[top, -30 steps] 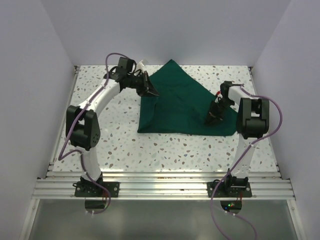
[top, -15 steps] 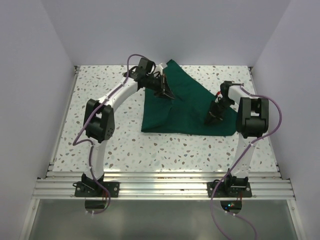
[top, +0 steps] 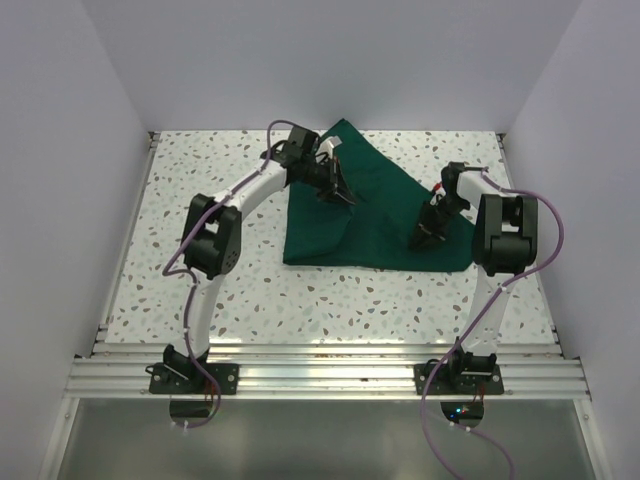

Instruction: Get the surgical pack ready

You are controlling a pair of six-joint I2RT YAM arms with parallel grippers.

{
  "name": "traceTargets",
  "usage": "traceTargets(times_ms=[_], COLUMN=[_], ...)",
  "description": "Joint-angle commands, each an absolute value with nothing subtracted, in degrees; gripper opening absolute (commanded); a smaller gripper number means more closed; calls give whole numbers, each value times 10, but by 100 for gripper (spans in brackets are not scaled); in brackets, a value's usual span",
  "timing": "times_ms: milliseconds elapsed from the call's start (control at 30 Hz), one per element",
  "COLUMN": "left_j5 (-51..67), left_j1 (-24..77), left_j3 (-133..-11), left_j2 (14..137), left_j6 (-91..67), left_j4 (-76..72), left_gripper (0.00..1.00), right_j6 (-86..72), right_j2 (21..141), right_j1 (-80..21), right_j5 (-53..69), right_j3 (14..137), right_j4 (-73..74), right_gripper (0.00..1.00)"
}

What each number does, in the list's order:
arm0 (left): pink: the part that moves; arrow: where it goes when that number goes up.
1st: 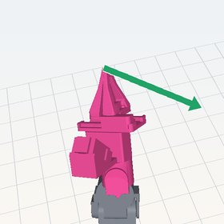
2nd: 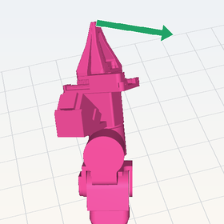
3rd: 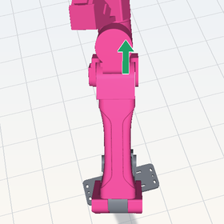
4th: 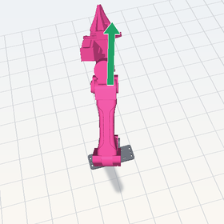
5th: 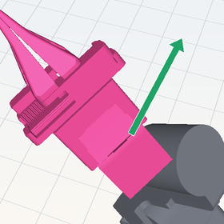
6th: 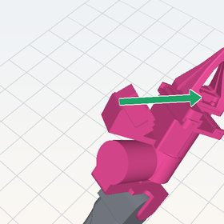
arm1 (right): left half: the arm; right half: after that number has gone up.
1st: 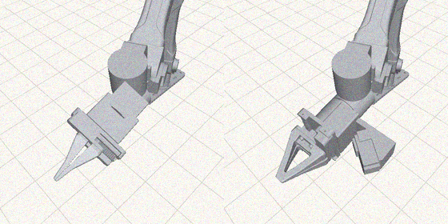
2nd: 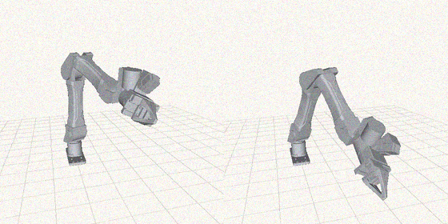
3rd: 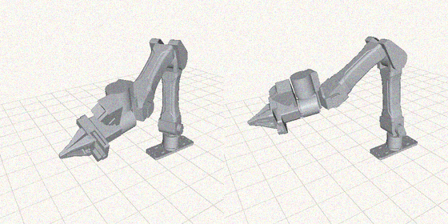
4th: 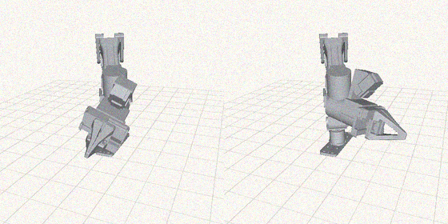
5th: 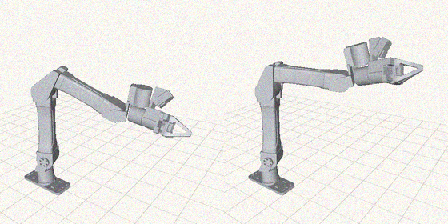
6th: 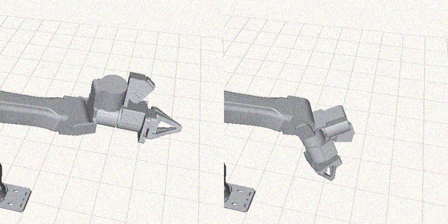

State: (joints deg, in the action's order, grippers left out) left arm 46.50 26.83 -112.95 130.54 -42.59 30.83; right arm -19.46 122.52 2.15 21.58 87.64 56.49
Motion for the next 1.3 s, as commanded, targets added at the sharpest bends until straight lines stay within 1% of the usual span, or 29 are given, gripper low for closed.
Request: traceTargets(times_ms=[0,133,167,200,233,267,300,367,400,467,600,733,767,833,867,900,1033,1067,1100,1167,1267], left_j5=[488,498,503,508,510,512,510,491,453,425,368,373,383,385,382,383,378,374,374,375,380], left_j1=[272,278,281,283,284,285,284,280,278,263,236,212,209,205,200,196,178,176,173,166,158], left_j3=[-1158,-1166,-1166,-1166,-1165,-1165,-1168,-1179,-1193,-1183,-1094,-1009,-973,-944,-931,-906,-870,-864,-861,-850,-840], left_j2=[1318,1336,1340,1342,1343,1342,1339,1327,1321,1284,1214,1170,1157,1147,1137,1131,1097,1093,1090,1079,1069], left_j6=[-452,-457,-457,-454,-450,-444,-436,-393,-375,-338,-297,-273,-262,-249,-243,-232,-214,-209,-203,-198,-191], left_j4=[262,251,250,250,250,250,257,279,317,326,320,319,316,320,322,324,325,328,332,329,325], left_gripper=[0,0,3,15,23,28,36,39,39,39,39,37,34,31,29,29,29,29,29,29,29], right_j6=[-190,-188,-188,-188,-187,-188,-187,-187,-187,-186,-189,-189,-189,-191,-192,-191,-196,-200,-213,-226,-239], right_j2=[1256,1256,1256,1257,1257,1258,1258,1258,1258,1256,1240,1208,1196,1187,1182,1175,1156,1151,1144,1129,1132], right_j1=[16,16,15,15,15,15,15,15,15,13,11,4,4,4,4,4,27,49,63,109,152], right_j5=[192,193,193,193,194,195,196,199,199,199,189,192,196,199,193,184,144,123,113,101,77], right_j3=[868,869,869,871,872,872,874,876,880,884,902,921,929,936,943,946,947,939,933,911,902], right_j4=[536,535,536,537,537,537,536,538,539,542,550,553,553,556,558,563,570,567,556,534,499], right_gripper=[26,26,26,26,26,26,26,27,27,27,28,30,30,32,37,39,53,60,64,69,70])
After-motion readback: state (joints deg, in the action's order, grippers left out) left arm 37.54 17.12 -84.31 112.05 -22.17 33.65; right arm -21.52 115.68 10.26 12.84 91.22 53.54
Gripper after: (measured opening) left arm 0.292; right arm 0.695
